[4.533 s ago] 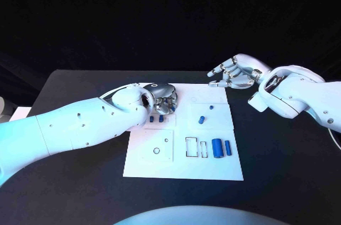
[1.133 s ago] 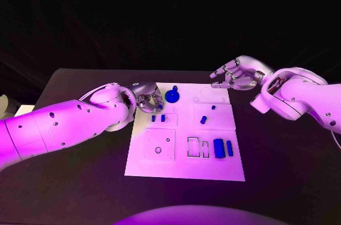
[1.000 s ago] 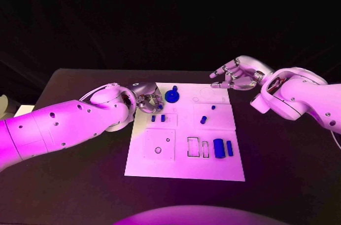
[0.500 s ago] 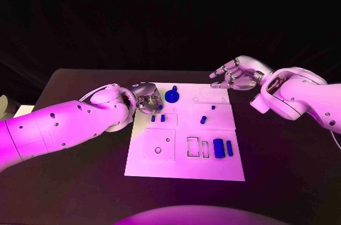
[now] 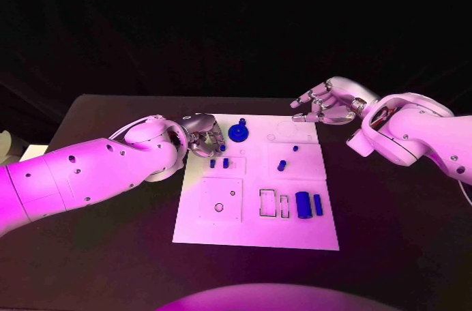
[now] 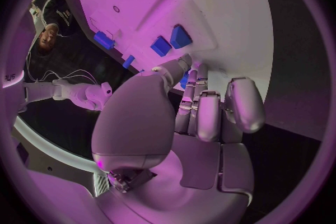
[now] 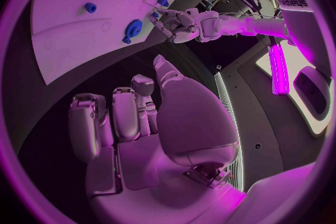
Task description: Assemble the parts on the task board
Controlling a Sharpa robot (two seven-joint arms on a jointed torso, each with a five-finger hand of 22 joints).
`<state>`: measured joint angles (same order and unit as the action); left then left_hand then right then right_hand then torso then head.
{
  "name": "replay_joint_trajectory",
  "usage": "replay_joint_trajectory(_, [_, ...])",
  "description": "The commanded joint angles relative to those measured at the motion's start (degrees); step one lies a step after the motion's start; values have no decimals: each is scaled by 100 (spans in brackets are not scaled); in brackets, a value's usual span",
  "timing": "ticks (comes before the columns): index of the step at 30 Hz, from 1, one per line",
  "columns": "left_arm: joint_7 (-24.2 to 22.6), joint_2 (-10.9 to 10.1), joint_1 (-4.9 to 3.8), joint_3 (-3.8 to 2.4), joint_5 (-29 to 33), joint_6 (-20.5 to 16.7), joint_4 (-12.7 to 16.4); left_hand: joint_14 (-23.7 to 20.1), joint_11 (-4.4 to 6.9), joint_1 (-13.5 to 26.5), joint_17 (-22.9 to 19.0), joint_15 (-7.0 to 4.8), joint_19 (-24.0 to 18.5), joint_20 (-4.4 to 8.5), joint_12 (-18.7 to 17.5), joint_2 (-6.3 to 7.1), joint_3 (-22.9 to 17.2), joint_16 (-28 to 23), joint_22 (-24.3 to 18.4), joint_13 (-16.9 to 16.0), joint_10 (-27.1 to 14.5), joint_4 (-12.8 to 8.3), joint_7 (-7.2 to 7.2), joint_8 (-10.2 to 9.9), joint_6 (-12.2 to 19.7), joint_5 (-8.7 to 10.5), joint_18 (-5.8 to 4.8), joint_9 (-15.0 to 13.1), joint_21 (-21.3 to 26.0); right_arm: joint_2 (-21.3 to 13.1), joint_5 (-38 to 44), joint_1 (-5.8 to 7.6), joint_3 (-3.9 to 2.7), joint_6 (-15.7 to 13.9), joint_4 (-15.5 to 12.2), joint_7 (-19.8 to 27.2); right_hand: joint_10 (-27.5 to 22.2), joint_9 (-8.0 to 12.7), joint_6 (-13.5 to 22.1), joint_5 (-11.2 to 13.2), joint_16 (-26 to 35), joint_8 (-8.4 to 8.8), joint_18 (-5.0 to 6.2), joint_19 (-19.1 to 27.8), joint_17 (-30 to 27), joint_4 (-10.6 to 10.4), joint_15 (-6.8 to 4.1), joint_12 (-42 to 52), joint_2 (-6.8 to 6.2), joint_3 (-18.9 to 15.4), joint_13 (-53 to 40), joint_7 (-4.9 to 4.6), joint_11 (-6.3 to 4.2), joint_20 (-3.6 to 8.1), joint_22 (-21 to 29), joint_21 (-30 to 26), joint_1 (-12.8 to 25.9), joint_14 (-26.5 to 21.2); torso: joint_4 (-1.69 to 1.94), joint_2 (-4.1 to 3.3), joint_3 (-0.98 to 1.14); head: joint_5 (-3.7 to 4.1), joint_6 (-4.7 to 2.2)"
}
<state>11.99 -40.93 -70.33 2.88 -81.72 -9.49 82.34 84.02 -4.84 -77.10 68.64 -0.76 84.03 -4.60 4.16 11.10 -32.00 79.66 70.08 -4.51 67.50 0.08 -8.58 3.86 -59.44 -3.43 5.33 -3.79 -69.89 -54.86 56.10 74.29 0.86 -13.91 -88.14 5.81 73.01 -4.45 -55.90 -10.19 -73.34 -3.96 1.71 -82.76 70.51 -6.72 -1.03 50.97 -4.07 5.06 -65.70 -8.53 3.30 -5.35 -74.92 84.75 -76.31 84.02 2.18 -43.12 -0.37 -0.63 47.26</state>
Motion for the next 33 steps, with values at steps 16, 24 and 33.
replay_joint_trajectory(16, [-1631, -482, 5, -39, 3002, -1347, -64, 84, -29, -79, -224, 70, -110, -80, 250, -216, -204, -151, -758, -45, -6, -81, -76, 189, -211, -5, 102, -56, 878, -63, 2026, -54, -1, 350, 71, -543, -1055, -65, -450, 80, 364, -91, 105, 39, -242, 244, 50, -3946, -69, 754, 3822, 52, 62, -29, -387, -105, -878, 181, -18, 3, -4, 88, -88])
replay_joint_trajectory(24, [-3242, -765, 75, -33, 7070, -1116, 287, -431, 19, -27, -1325, 59, -592, -81, 576, -408, 22, -816, -1662, -203, 62, -104, -55, 276, -277, -90, 299, -44, 1958, -125, 3390, -186, -1, 256, -114, -924, -882, -67, -628, 188, 258, -64, 69, -68, -153, 283, 30, -4212, -191, 1172, 4442, 106, 47, -13, -541, -13, -820, 222, 7, 13, -14, 294, -147])
replay_joint_trajectory(33, [-3883, -1060, 185, -31, 8955, -680, 736, -1103, 12, 445, -2201, 116, -1300, -142, 1066, -397, 719, -1347, -2771, -484, -55, 93, -60, 244, -54, -186, 505, -8, 3352, -77, 4305, -354, -1, 36, -193, -1180, -904, -40, -620, 238, 272, 22, 74, -60, -186, 269, 63, -4438, -346, 1429, 4892, 114, 87, -32, -530, -20, -687, 216, 4, 25, -35, 385, -173])
